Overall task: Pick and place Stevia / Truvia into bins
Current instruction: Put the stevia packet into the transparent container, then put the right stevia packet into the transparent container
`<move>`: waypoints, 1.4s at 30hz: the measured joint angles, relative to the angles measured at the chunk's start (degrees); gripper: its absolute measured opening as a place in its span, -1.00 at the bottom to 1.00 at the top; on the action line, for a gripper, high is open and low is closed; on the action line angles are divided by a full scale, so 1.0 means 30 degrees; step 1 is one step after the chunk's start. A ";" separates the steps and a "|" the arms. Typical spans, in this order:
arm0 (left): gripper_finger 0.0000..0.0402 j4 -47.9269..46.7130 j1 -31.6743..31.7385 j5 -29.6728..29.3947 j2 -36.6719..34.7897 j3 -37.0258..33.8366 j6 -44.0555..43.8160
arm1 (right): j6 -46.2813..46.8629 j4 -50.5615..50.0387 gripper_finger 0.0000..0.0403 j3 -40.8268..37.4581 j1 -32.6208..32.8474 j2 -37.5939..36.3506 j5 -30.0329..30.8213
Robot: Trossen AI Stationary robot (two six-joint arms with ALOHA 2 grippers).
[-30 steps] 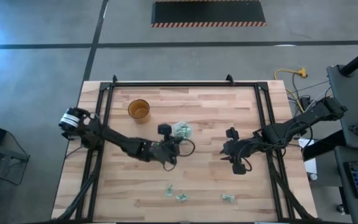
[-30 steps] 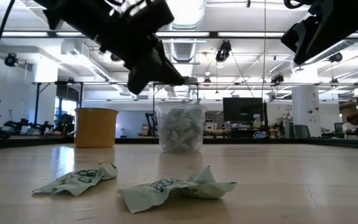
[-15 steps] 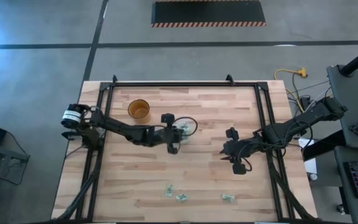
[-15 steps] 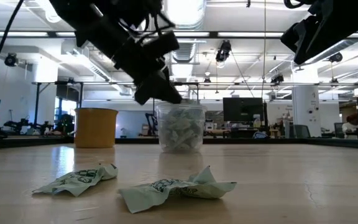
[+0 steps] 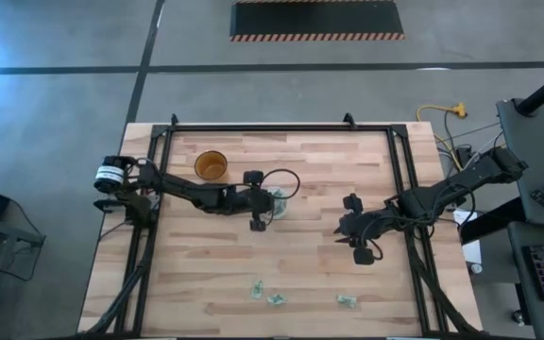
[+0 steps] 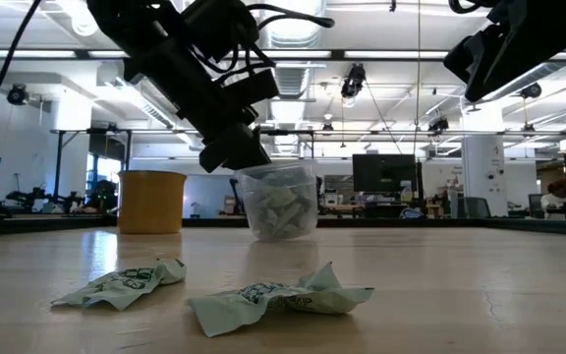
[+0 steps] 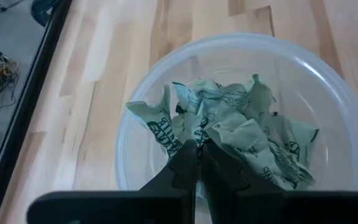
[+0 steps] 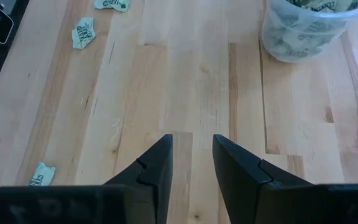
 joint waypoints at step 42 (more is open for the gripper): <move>-0.17 -0.3361 -0.2094 0.1910 -0.3338 0.0581 -0.2638 | -0.0111 0.4023 -0.49 -0.2118 0.1167 -0.0029 -0.1787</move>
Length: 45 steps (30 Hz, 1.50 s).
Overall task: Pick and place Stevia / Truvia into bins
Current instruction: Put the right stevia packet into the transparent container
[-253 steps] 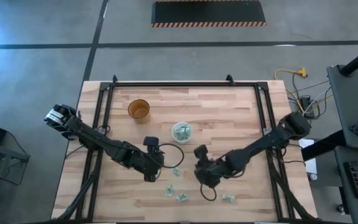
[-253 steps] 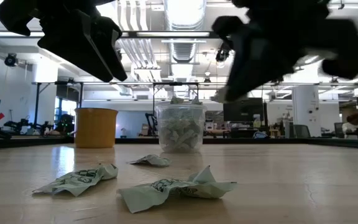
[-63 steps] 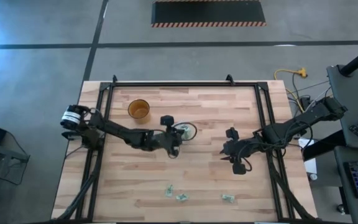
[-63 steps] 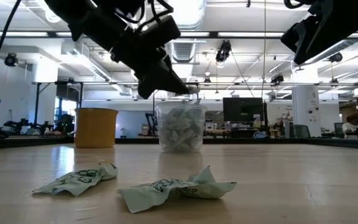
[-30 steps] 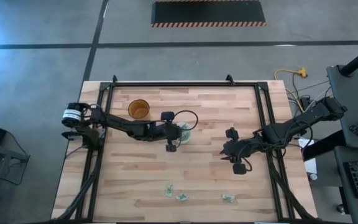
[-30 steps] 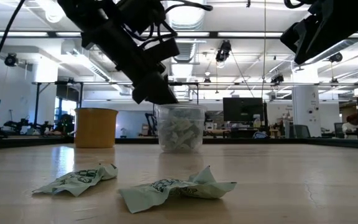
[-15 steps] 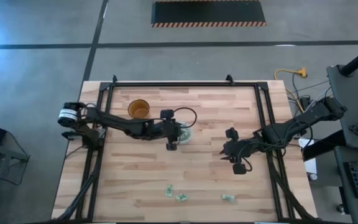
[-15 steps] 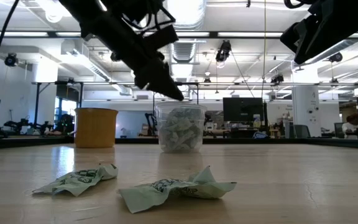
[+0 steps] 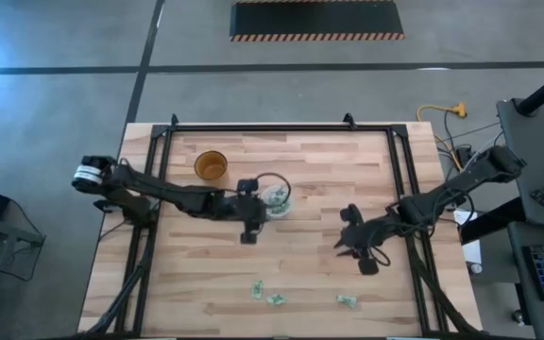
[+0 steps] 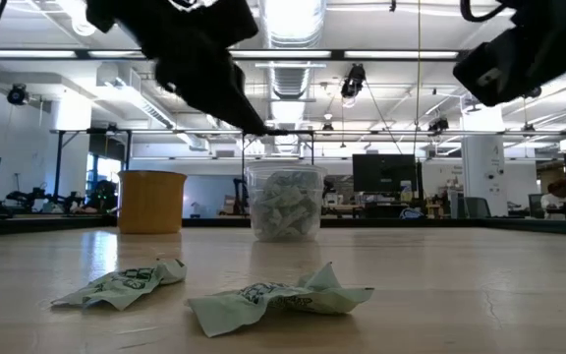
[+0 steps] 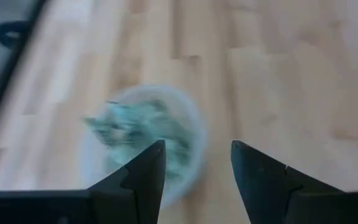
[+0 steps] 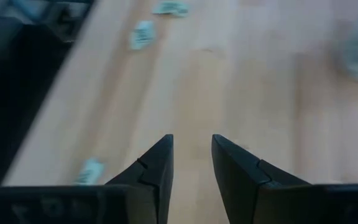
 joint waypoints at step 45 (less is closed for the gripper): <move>-0.17 -0.1054 -0.4750 0.0181 0.0052 -0.0343 -0.2841 | 1.1575 -0.3011 -0.62 0.7006 1.1556 1.2631 0.9092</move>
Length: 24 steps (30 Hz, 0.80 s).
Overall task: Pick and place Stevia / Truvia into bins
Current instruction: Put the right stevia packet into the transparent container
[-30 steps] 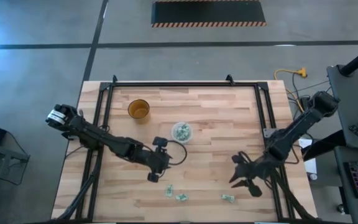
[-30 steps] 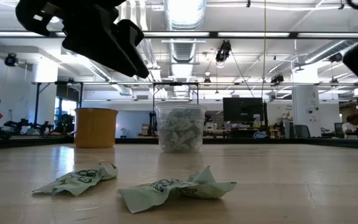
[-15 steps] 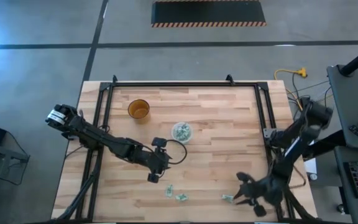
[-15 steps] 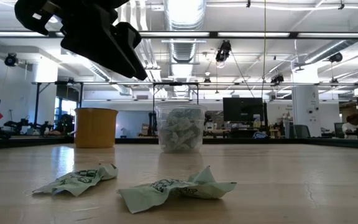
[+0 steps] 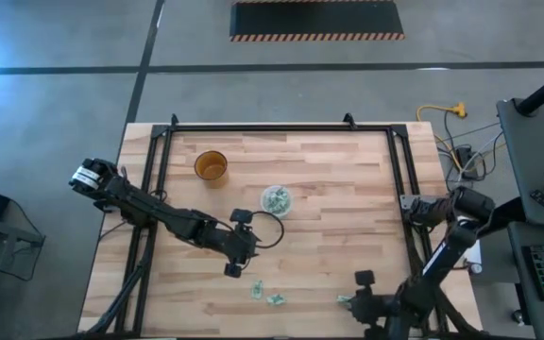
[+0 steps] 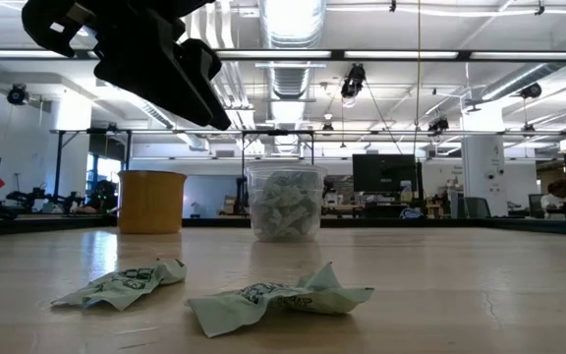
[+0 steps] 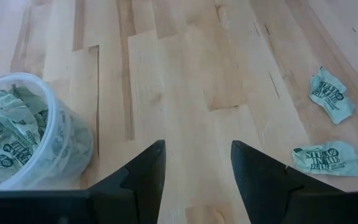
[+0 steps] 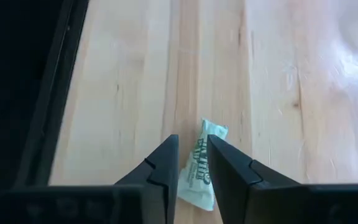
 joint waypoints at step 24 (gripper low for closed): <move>-0.17 0.0050 -0.0092 0.0015 0.0007 -0.0397 -0.0020 | 0.5746 -0.1059 -0.16 -0.0270 -0.0423 0.1270 -0.0481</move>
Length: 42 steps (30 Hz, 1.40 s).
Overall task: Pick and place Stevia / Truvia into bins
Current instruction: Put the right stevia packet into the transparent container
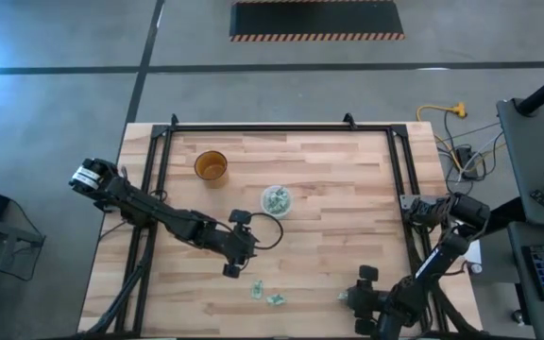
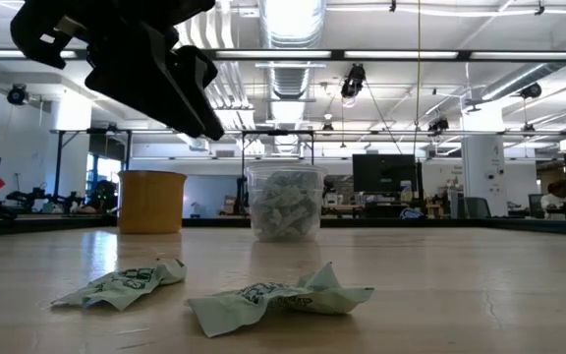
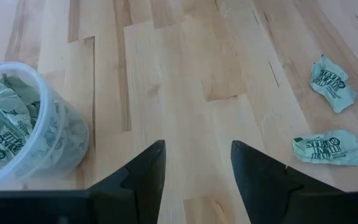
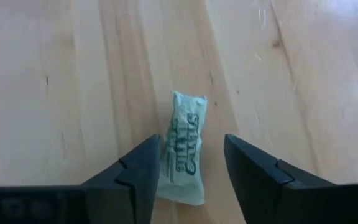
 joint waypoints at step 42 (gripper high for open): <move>-0.17 0.0341 -0.0983 0.1071 0.0000 -0.0565 -0.0964 | -1.8245 -0.0128 -0.93 0.0262 -0.7432 -0.1579 0.5197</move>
